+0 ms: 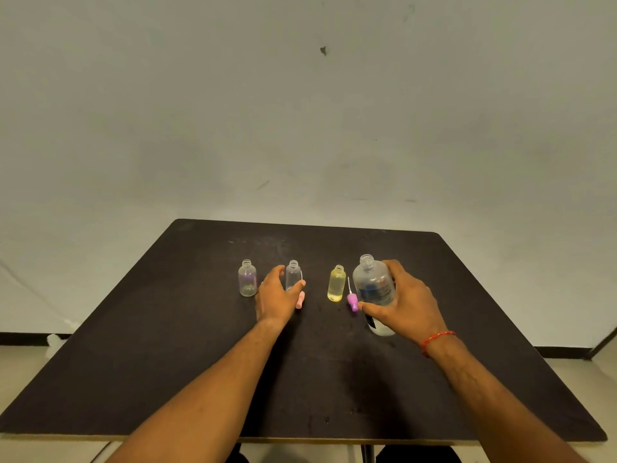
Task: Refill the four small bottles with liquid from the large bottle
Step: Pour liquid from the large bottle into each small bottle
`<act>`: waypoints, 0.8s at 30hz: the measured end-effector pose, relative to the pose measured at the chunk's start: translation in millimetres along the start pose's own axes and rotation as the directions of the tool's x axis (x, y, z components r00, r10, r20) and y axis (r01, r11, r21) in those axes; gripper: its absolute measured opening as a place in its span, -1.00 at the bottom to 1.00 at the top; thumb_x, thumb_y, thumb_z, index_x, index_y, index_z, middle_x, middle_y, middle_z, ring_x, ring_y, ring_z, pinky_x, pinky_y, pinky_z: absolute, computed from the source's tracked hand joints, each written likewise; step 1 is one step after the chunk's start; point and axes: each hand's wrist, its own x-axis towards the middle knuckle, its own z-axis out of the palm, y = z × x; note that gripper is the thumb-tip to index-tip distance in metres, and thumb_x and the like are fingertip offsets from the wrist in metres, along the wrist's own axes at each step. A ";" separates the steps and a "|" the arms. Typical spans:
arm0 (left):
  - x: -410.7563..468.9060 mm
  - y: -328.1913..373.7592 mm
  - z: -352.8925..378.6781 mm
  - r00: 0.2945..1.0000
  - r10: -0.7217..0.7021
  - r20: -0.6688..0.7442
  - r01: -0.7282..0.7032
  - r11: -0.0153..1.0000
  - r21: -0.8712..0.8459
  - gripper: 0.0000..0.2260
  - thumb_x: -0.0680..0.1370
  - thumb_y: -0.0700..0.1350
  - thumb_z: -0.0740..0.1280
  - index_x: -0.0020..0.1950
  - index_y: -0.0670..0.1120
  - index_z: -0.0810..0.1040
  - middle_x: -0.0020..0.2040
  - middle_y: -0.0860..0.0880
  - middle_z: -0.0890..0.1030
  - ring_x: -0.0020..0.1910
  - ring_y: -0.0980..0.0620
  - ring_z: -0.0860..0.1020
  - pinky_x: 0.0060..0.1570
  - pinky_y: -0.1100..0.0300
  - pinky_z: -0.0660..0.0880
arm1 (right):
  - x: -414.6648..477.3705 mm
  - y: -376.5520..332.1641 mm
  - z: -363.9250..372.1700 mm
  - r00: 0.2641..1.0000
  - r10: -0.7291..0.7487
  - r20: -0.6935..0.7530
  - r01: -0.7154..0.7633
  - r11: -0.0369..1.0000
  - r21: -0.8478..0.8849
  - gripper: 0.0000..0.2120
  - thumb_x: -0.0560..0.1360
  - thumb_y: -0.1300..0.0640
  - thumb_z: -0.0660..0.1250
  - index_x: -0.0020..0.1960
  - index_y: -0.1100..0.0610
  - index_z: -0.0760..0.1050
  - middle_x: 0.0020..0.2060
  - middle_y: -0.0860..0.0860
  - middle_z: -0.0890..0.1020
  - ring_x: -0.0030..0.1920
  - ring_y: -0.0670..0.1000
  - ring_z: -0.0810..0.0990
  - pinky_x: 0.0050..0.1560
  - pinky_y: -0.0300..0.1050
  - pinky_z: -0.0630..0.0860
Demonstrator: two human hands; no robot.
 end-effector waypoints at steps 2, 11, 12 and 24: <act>3.6 -0.9 1.9 1.000 0.006 0.019 -0.006 1.000 -0.008 -0.48 0.53 0.05 0.49 0.44 -0.03 0.45 0.32 0.00 0.59 0.27 -0.03 0.57 0.23 0.04 0.55 | 1.3 1.0 2.4 1.000 0.000 0.006 0.000 1.000 0.002 -0.35 0.23 -0.35 0.47 0.20 -0.23 0.28 0.06 -0.23 0.54 0.04 -0.03 0.59 0.14 0.14 0.56; 9.5 4.5 0.8 0.998 0.036 0.051 -0.035 0.999 -0.023 -0.79 0.57 -0.02 0.44 0.18 0.02 0.54 0.01 0.12 0.58 0.02 0.08 0.58 0.01 0.14 0.55 | 5.1 2.8 8.9 1.000 -0.006 0.006 0.006 1.000 -0.010 -0.34 0.25 -0.35 0.48 0.23 -0.22 0.28 0.06 -0.23 0.54 0.03 -0.04 0.58 0.13 0.15 0.56; 9.3 4.9 -0.1 0.998 0.047 0.045 -0.046 0.999 -0.025 -0.78 0.57 -0.02 0.45 0.18 0.02 0.54 0.01 0.12 0.57 0.03 0.08 0.57 0.00 0.16 0.54 | 5.6 2.4 9.0 1.000 -0.008 0.004 0.008 1.000 -0.010 -0.34 0.25 -0.35 0.48 0.23 -0.21 0.29 0.08 -0.21 0.56 0.04 -0.03 0.58 0.13 0.15 0.56; -14.2 31.2 -34.7 0.967 0.245 -0.064 -0.247 0.969 -0.023 -0.69 0.57 0.02 0.45 0.28 0.00 0.55 0.07 0.15 0.59 0.05 0.18 0.55 -0.05 0.43 0.44 | 13.7 -18.6 1.9 0.995 -0.099 -0.028 0.097 0.993 -0.062 -0.28 0.24 -0.34 0.46 0.31 -0.22 0.30 0.15 -0.19 0.56 0.13 -0.06 0.55 0.15 0.17 0.53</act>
